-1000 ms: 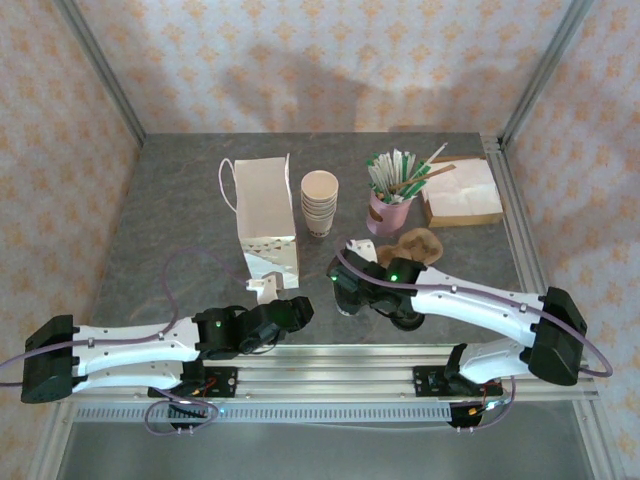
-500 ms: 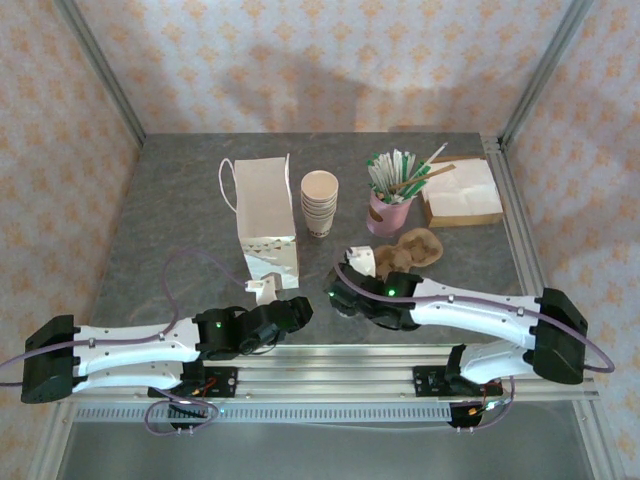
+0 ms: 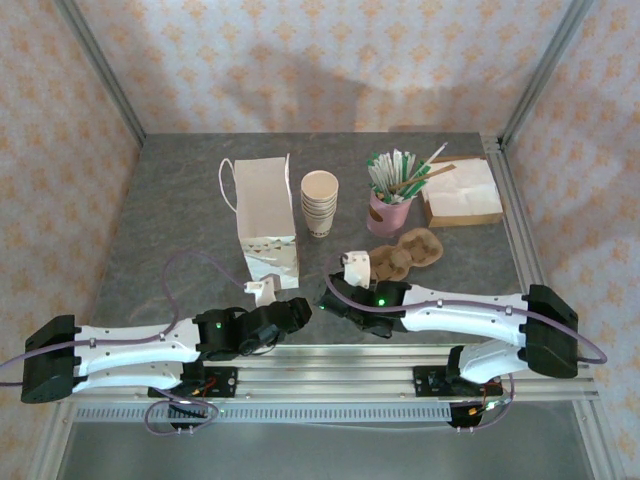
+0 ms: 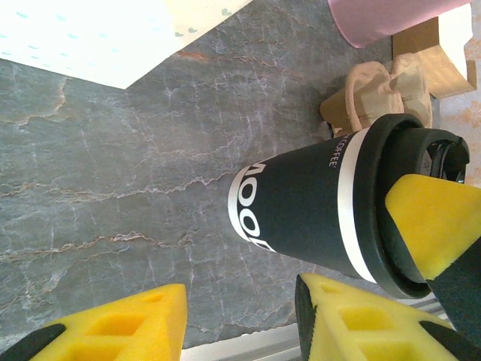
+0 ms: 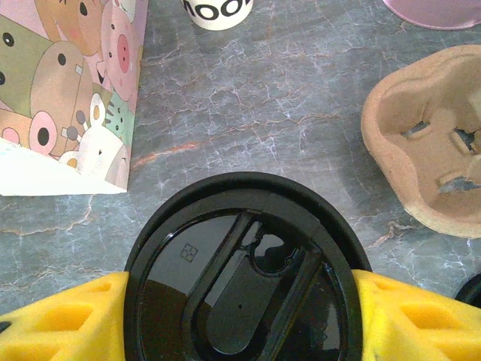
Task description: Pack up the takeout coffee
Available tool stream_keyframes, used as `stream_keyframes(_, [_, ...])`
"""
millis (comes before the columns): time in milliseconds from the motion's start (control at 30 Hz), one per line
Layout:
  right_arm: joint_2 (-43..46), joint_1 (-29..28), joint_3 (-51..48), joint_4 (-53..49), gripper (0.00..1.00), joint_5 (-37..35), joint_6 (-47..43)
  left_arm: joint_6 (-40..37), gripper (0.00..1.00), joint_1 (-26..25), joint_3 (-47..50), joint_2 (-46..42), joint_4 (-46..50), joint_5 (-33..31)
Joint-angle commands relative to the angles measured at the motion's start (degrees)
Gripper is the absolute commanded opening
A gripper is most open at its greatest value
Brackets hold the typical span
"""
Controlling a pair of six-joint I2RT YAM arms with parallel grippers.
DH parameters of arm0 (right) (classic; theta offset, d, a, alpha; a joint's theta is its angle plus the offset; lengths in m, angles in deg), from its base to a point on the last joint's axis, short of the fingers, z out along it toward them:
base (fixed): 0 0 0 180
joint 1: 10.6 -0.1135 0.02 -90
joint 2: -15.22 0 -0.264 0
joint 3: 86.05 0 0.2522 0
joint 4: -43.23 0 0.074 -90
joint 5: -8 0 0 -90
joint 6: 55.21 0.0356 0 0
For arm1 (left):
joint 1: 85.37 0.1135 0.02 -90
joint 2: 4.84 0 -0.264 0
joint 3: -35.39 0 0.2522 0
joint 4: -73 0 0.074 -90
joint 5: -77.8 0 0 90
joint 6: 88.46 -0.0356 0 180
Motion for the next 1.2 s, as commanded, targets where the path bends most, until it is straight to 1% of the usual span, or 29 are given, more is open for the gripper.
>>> stream_keyframes(0, [-2.6, -1.1, -4.8, -4.9, 0.62, 11.8, 5.3, 1.2, 0.43, -0.1, 0.9, -0.6, -0.2, -3.2])
stream_keyframes(67, [-1.3, -1.0, -5.4, -3.3, 0.63, 11.4, 6.9, 1.7, 0.43, -0.1, 1.3, -0.9, -1.3, -3.2])
stream_keyframes(167, [-1.0, -1.0, -5.0, -2.6, 0.63, 11.0, 8.1, 2.0, 0.43, -0.1, 2.2, -0.6, -5.6, -1.4])
stream_keyframes(233, [-1.5, -1.1, -4.3, -2.7, 0.63, 10.6, 8.5, 2.9, 0.43, -0.1, 3.3, 0.2, -10.8, 0.8])
stream_keyframes(333, [-2.8, -1.1, -3.2, -2.5, 0.63, 10.3, 8.9, 6.3, 0.43, -0.1, 6.0, 2.1, -19.7, 2.9])
stream_keyframes(400, [-3.7, -1.0, -2.5, -2.8, 0.64, 10.3, 9.3, 7.4, 0.43, -0.2, 7.0, 2.5, -22.7, 3.1])
stream_keyframes(600, [-5.0, -1.0, -1.3, -1.8, 0.64, 9.7, 13.3, 8.9, 0.45, -1.4, 8.2, 1.5, -27.0, 3.2])
stream_keyframes(700, [-6.0, -1.0, 0.0, -2.1, 0.64, 9.5, 15.3, 10.0, 0.45, -1.8, 10.2, 1.5, -30.6, 2.9])
stream_keyframes(767, [-6.4, -1.1, 0.5, -2.0, 0.64, 9.6, 16.4, 10.5, 0.45, -2.0, 11.0, 1.2, -30.9, 2.2])
stream_keyframes(900, [-7.4, -1.0, 1.3, -1.9, 0.64, 9.3, 17.7, 10.6, 0.46, -2.2, 12.3, 0.8, -32.7, 1.3])
stream_keyframes(967, [-7.6, -1.0, 1.6, -2.0, 0.64, 9.2, 17.9, 10.6, 0.47, -2.1, 13.5, 0.7, -35.2, 0.4])
stream_keyframes(1033, [-8.0, -1.0, 2.0, -2.2, 0.64, 9.1, 18.4, 9.9, 0.48, -2.1, 14.2, 0.7, -37.7, 0.2])
stream_keyframes(1100, [-8.2, -1.0, 2.5, -2.5, 0.64, 8.9, 18.7, 9.2, 0.50, -2.1, 14.0, 0.5, -37.5, 0.3])
stream_keyframes(1167, [-8.5, -1.0, 3.4, -3.6, 0.65, 8.4, 19.8, 8.9, 0.50, -2.1, 14.9, 0.5, -39.6, 0.0])
